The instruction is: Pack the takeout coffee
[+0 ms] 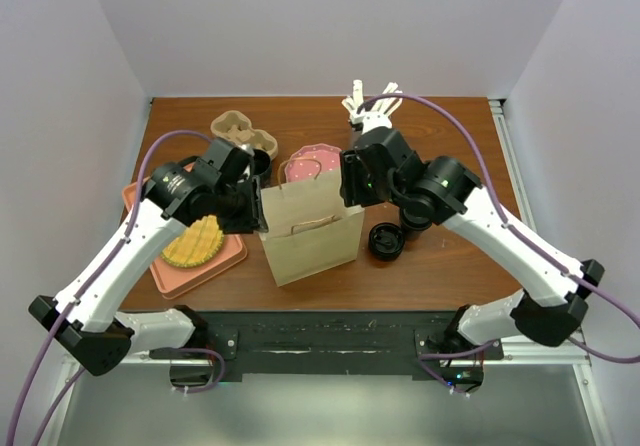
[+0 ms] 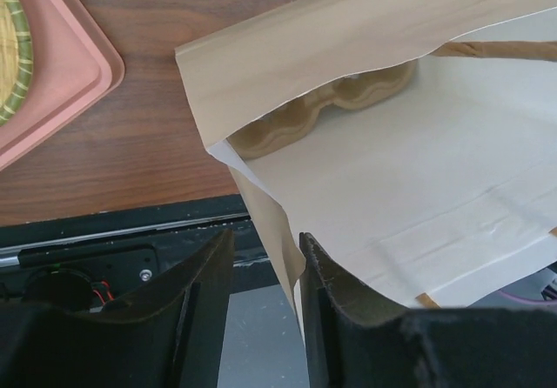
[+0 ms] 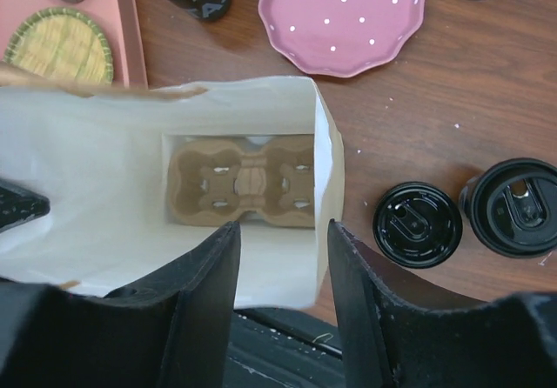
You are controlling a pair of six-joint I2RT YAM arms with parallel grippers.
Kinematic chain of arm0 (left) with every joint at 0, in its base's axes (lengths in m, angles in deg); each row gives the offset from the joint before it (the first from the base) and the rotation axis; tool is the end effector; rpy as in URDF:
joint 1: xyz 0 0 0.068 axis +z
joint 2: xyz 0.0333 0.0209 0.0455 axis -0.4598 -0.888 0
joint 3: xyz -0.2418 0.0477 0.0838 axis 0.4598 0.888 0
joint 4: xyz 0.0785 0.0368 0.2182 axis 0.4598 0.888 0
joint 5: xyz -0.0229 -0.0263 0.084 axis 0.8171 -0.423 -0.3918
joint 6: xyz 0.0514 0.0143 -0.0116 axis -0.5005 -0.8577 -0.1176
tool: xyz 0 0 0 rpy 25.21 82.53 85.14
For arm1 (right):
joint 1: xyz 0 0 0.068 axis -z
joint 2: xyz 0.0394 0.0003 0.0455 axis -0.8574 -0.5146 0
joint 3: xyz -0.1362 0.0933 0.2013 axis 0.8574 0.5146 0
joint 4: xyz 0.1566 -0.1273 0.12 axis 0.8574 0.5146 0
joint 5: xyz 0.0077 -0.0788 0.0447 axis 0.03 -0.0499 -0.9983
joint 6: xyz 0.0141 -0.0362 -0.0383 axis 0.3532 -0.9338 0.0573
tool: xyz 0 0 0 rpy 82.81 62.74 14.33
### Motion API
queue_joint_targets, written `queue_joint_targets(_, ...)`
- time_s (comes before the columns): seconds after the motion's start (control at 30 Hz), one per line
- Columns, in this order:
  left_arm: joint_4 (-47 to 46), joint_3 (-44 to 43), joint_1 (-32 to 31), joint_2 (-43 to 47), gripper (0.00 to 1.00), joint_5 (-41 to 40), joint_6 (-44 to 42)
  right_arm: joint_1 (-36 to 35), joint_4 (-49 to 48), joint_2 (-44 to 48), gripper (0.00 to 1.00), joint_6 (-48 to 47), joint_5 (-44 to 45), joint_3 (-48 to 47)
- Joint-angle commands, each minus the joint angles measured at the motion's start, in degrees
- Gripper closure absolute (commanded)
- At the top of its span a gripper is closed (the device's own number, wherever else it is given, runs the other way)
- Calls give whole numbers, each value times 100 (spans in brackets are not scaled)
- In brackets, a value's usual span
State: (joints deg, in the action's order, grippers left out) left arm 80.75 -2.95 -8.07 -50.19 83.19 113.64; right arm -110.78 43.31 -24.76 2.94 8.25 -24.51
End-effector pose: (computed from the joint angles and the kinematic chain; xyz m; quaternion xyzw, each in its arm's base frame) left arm 0.1484 -0.1061 0.3615 -0.0683 0.9659 -0.1626 0.1898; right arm 0.1585 0.1823 0.4081 -0.1071 0.8915 0.1597 0.4102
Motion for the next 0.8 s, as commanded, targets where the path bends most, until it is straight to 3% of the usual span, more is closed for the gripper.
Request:
queue_joint_targets(0.0, -80, -234, -15, -97, 59, -282, -184, -20, 279, -296, 55, -131, -37, -363)
queue_joint_targets(0.03, -98, -243, -15, -123, 59, -282, -254, -11, 297, -306, 59, -104, -29, -337)
queue_joint_targets(0.1, -115, -357, -15, -289, 70, -317, -334, -11, 315, -315, 74, -113, 15, -284)
queue_joint_targets(0.13, -81, -479, -7, -369, 78, -317, -386, -20, 341, -315, 96, -148, 146, -319)
queue_joint_targets(0.17, -19, -846, -15, -457, 92, -309, -395, -11, 428, -332, 100, -157, 199, -398)
queue_joint_targets(0.23, 69, -1191, -7, -633, 100, -239, -404, -11, 586, -428, 100, -209, 479, -836)
queue_joint_targets(0.4, 61, -1606, -15, -642, 100, 183, -106, -11, 1096, -561, 100, -140, 499, -1575)
queue_joint_targets(0.6, -150, -130, -7, -151, 100, 105, -27, -20, 588, -25, 100, 247, 86, -392)
queue_joint_targets(0.63, -168, -50, -15, -133, 94, 96, -18, -20, 561, 10, 100, 317, 51, -346)
queue_joint_targets(0.67, -125, -50, -15, -124, 74, 78, -9, -20, 517, 54, 100, 344, 42, -328)
queue_joint_targets(0.77, 68, -460, -15, -220, 49, -184, -193, -20, 595, 46, 82, 353, 85, -521)
